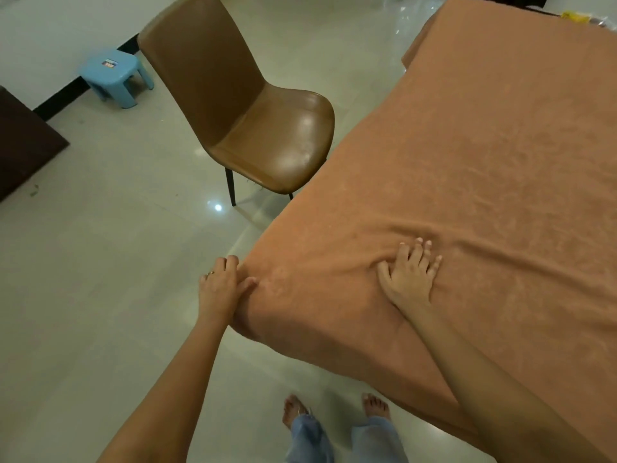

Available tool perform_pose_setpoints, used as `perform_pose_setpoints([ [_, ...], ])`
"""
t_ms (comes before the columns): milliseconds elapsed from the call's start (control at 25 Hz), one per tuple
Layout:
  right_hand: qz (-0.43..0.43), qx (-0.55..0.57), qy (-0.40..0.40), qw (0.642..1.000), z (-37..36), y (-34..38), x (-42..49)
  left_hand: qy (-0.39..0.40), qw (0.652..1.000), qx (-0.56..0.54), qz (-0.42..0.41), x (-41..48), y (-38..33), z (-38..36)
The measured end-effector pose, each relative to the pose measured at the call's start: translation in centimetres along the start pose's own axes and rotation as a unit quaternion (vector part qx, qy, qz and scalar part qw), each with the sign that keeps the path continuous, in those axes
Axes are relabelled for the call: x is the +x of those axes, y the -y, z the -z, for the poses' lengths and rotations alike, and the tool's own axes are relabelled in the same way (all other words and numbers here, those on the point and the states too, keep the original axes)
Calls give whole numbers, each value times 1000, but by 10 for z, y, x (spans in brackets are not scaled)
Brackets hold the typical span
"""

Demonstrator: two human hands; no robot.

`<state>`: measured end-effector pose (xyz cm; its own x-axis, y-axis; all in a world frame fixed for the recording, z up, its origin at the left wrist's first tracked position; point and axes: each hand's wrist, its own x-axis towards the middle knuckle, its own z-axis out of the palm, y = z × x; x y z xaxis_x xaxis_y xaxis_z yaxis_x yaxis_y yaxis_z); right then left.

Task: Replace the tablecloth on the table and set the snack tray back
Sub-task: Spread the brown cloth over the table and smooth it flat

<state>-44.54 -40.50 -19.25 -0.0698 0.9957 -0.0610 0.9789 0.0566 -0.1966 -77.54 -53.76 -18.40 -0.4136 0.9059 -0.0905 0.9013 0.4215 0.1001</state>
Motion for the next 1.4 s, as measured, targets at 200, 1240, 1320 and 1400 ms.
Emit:
perform_pose_setpoints([
  [200,-36,-4,-16,999,-10,40,-6,252,922,-259,139,5,-18,-1],
  [1240,-30,-86,-52,994,-12,50,4,456,458,-692,321,32,24,-3],
  [1320,-56,-92,-39,993,-10,54,6,506,493,-643,297,38,44,5],
  [1400,-82,-68,-27,994,-9,52,4,549,546,-576,262,37,58,12],
])
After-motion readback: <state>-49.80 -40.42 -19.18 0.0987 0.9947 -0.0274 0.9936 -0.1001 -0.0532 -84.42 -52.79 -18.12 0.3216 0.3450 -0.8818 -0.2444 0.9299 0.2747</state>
